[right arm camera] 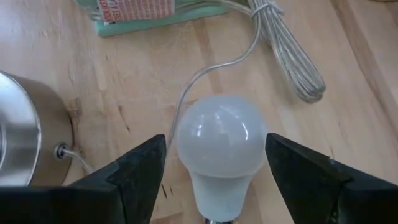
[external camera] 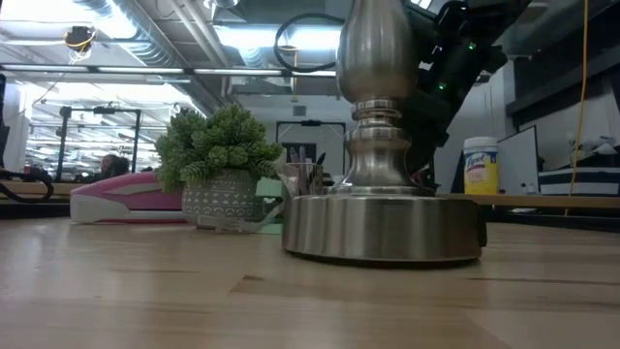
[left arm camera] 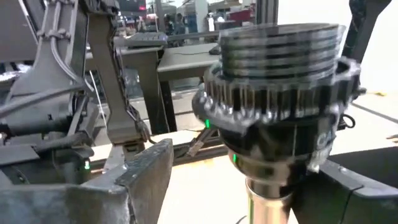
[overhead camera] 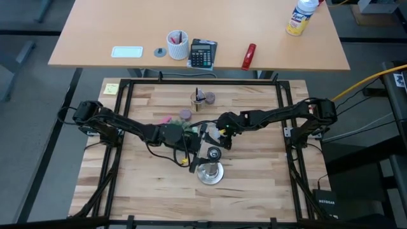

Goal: Screw lightbulb
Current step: Remove the lightbulb from the lamp, then return to Home Position

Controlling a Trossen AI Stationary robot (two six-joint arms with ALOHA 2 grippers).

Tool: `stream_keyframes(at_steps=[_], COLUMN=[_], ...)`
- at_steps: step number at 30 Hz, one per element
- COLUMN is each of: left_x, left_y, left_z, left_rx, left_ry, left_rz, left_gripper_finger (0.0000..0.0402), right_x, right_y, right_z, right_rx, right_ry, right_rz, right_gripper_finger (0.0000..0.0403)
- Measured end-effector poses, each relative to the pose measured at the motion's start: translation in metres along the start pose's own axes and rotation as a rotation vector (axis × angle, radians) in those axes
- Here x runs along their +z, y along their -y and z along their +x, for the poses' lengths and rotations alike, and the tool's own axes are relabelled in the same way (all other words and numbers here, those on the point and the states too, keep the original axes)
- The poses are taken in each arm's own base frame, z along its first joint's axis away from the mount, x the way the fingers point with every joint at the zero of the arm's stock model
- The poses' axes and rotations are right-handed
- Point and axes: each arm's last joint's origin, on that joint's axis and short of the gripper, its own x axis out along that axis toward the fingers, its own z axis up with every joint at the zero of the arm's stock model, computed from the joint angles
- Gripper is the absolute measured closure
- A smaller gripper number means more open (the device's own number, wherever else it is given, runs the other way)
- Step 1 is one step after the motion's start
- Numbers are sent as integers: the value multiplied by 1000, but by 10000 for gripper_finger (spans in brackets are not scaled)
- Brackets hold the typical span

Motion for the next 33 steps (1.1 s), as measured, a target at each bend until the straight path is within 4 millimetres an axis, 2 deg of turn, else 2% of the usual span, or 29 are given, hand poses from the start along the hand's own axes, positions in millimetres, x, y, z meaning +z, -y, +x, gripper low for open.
stream_keyframes(at_steps=[5, 12, 19, 23, 27, 33], left_x=[5, 26, 51, 60, 79, 86], left_y=[7, 22, 25, 21, 17, 20], left_z=[-4, -20, -50, -75, -101, -112], left_rx=[-19, -63, -89, -94, -84, -101], left_ry=[3, 40, 11, -74, -53, -36], left_rz=[-22, -22, 48, 28, -6, 15], left_gripper_finger=[133, 133, 133, 133, 133, 133], right_x=[1, 6, 4, -2, -5, -11], right_y=[0, -1, 0, 1, 2, 4], right_z=[-5, -35, -85, -122, -162, -202], right_rx=[2, 16, 31, 35, 46, 77], right_ry=[9, 79, 154, 176, 239, 388], right_rz=[0, -9, -9, -9, -9, -7], right_gripper_finger=[123, 123, 123, 123, 123, 123])
